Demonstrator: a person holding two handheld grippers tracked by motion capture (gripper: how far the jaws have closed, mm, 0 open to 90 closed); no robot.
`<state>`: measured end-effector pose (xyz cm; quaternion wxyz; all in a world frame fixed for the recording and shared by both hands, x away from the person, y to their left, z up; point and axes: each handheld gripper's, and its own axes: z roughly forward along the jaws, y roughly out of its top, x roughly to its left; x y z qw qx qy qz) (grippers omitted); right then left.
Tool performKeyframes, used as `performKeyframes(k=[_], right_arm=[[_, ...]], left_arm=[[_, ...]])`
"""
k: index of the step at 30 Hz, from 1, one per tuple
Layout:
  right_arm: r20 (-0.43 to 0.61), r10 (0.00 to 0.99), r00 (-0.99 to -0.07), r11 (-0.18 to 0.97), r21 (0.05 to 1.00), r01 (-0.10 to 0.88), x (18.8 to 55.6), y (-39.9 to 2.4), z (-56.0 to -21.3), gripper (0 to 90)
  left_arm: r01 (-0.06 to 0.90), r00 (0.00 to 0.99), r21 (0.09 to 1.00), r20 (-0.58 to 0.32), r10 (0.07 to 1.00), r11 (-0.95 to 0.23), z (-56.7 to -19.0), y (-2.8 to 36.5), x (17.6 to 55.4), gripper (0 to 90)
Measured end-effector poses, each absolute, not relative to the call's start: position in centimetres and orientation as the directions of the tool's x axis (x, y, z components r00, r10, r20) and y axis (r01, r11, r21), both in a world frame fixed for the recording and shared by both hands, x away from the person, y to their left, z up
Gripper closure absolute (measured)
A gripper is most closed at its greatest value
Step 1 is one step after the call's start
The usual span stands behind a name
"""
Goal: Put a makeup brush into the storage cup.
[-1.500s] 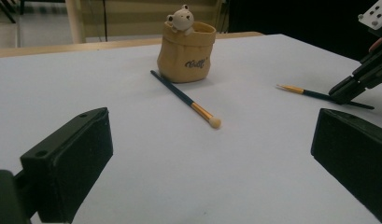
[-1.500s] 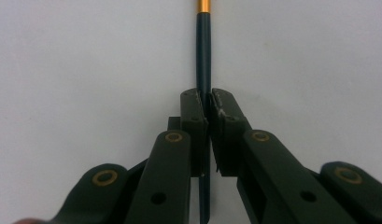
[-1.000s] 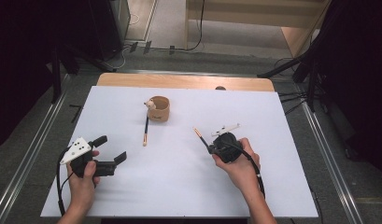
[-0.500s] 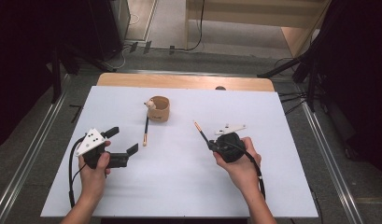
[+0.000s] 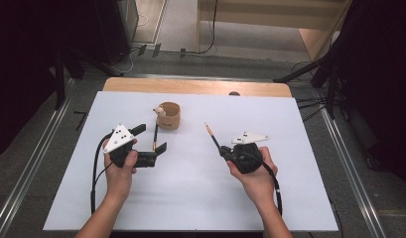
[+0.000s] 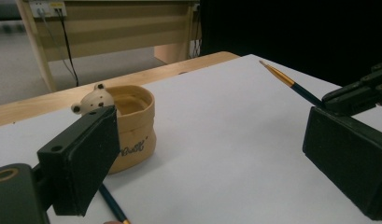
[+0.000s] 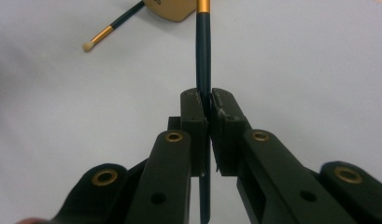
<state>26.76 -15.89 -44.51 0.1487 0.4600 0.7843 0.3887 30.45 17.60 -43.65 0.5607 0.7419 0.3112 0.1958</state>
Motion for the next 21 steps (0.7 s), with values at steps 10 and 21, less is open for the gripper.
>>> performKeyframes(k=[10, 21], right_arm=[[0.132, 0.824, -0.55, 0.238, 0.801, 0.549, 26.3, -15.3, -44.7, 85.9], [0.159, 0.786, -0.597, 0.2, 0.85, 0.488, 25.6, -14.1, -44.9, 85.9]], left_arm=[[0.259, 0.764, 0.954, -0.105, 0.637, -0.153, -44.1, 16.2, 30.8, 5.6], [0.291, 0.808, 0.949, -0.178, 0.562, -0.118, -44.0, 15.7, 30.4, 14.1]])
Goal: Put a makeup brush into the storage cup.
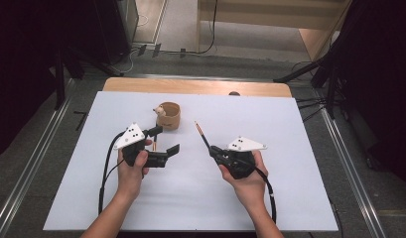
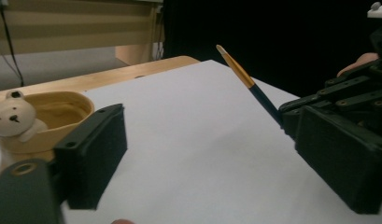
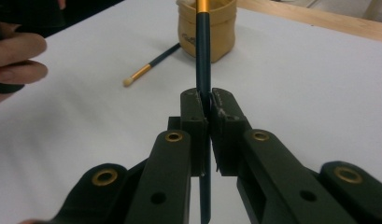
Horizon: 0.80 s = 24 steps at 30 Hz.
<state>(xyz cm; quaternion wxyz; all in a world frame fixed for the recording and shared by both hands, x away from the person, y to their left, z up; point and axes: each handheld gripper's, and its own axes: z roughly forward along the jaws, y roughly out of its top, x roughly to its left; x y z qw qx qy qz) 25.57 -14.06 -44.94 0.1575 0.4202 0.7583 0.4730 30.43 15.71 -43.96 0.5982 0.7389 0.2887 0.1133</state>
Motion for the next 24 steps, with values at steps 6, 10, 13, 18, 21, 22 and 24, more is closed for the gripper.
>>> performKeyframes(k=[6, 10, 13, 18, 21, 22, 24], right_arm=[[0.169, 0.766, -0.62, 0.183, 0.867, 0.463, 25.2, -13.6, -44.9, 85.9], [0.163, 0.756, -0.633, 0.179, 0.879, 0.441, 24.9, -13.2, -44.8, 85.9], [0.161, 0.75, -0.642, 0.18, 0.884, 0.432, 24.8, -12.8, -44.8, 85.9], [0.157, 0.738, -0.656, 0.182, 0.89, 0.418, 24.6, -12.4, -44.9, 85.9], [0.155, 0.731, -0.664, 0.185, 0.892, 0.412, 24.5, -12.2, -45.0, 85.9], [0.158, 0.73, -0.665, 0.18, 0.894, 0.41, 24.5, -12.1, -45.0, 85.9], [0.16, 0.724, -0.671, 0.179, 0.896, 0.407, 24.5, -12.1, -45.0, 85.9]], left_arm=[[0.319, 0.817, 0.943, -0.222, 0.532, -0.097, -44.0, 15.5, 30.4, 14.1], [0.351, 0.813, 0.932, -0.255, 0.523, -0.093, -44.1, 15.2, 30.5, 17.8], [0.371, 0.804, 0.924, -0.273, 0.528, -0.088, -44.1, 14.8, 30.4, 21.2], [0.373, 0.804, 0.924, -0.278, 0.526, -0.083, -44.2, 14.5, 30.3, 25.2], [0.366, 0.808, 0.927, -0.27, 0.523, -0.087, -44.2, 14.4, 30.2, 30.7], [0.369, 0.81, 0.926, -0.277, 0.516, -0.083, -44.2, 14.4, 30.2, 31.7], [0.378, 0.815, 0.923, -0.295, 0.499, -0.071, -44.2, 14.3, 30.2, 33.9]])
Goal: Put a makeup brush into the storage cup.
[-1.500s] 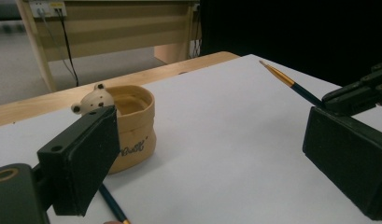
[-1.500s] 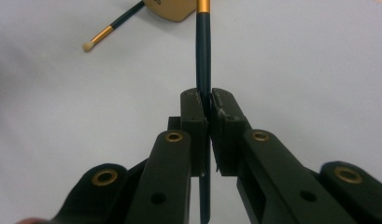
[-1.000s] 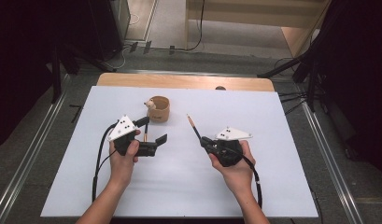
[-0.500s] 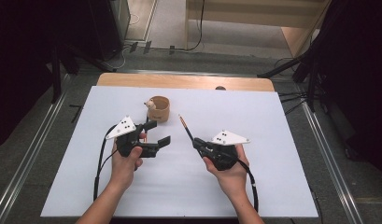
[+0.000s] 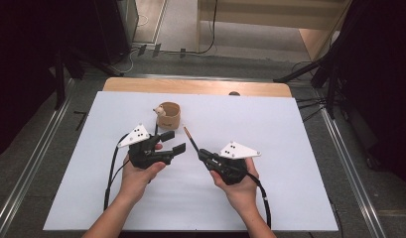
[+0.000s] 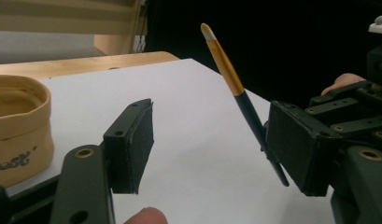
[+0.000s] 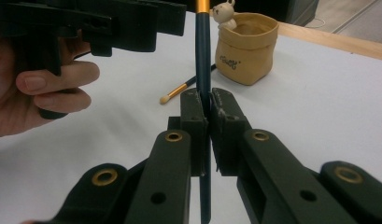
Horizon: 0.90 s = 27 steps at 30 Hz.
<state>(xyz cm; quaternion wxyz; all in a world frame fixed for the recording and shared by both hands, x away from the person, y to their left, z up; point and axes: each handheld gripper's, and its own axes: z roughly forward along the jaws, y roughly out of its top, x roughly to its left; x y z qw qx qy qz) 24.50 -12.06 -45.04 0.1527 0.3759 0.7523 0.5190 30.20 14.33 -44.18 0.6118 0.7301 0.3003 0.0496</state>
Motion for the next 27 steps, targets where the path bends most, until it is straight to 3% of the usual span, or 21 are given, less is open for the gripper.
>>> performKeyframes(k=[15, 27], right_arm=[[0.138, 0.698, -0.703, 0.188, 0.911, 0.366, 23.9, -10.9, -45.1, 85.9], [0.113, 0.684, -0.72, 0.194, 0.924, 0.329, 23.4, -10.4, -45.1, 85.9]], left_arm=[[0.451, 0.821, 0.892, -0.418, 0.388, 0.007, -44.2, 14.3, 30.4, 50.4], [0.495, 0.808, 0.868, -0.474, 0.35, 0.035, -44.2, 14.3, 30.5, 59.7]])
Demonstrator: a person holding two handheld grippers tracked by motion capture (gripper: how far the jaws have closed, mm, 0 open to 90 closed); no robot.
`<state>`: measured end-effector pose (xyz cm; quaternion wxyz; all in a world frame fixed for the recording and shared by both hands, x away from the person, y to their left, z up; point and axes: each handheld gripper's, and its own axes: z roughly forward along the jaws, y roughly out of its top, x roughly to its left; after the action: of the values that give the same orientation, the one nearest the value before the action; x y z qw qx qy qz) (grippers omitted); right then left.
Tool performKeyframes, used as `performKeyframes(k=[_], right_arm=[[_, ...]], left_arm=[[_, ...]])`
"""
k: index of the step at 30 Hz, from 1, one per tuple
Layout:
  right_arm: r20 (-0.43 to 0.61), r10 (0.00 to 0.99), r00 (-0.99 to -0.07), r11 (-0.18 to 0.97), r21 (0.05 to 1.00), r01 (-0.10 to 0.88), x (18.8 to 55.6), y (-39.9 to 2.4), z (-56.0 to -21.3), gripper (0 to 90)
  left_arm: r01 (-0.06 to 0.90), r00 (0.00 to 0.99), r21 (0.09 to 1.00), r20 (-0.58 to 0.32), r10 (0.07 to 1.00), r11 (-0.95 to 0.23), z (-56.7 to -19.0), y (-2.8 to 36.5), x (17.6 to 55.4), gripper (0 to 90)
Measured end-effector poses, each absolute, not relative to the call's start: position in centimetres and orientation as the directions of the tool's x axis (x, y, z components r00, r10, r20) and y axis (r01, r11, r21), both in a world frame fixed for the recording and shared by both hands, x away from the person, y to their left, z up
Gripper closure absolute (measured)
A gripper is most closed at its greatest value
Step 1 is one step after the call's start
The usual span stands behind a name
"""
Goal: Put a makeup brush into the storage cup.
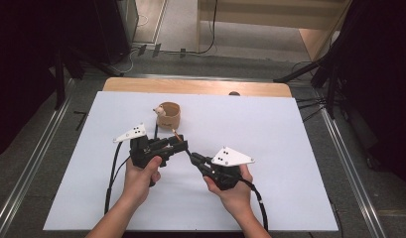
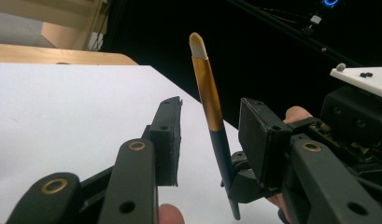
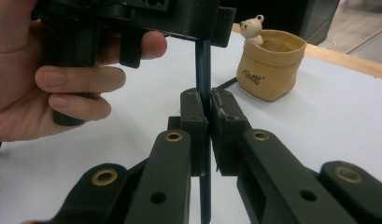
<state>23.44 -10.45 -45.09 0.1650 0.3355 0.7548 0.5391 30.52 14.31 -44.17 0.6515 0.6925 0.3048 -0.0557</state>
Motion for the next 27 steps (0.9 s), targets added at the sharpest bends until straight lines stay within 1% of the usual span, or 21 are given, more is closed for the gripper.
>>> performKeyframes(k=[5, 8, 18, 27], right_arm=[[0.111, 0.684, -0.721, 0.184, 0.93, 0.318, 23.31, -10.44, -45.08, 85.8], [0.106, 0.683, -0.723, 0.185, 0.932, 0.311, 23.27, -10.42, -45.06, 85.8], [0.097, 0.687, -0.72, 0.184, 0.936, 0.301, 23.18, -10.29, -45.14, 85.8], [0.092, 0.687, -0.721, 0.184, 0.938, 0.295, 23.16, -10.19, -45.25, 85.9]], left_arm=[[0.505, 0.807, 0.862, -0.489, 0.33, 0.042, -44.22, 14.31, 30.58, 61.6], [0.514, 0.805, 0.856, -0.502, 0.315, 0.051, -44.21, 14.35, 30.62, 64.2], [0.518, 0.806, 0.854, -0.507, 0.305, 0.053, -44.24, 14.38, 30.66, 71.2], [0.532, 0.801, 0.844, -0.527, 0.284, 0.068, -44.27, 14.5, 30.74, 75.5]])
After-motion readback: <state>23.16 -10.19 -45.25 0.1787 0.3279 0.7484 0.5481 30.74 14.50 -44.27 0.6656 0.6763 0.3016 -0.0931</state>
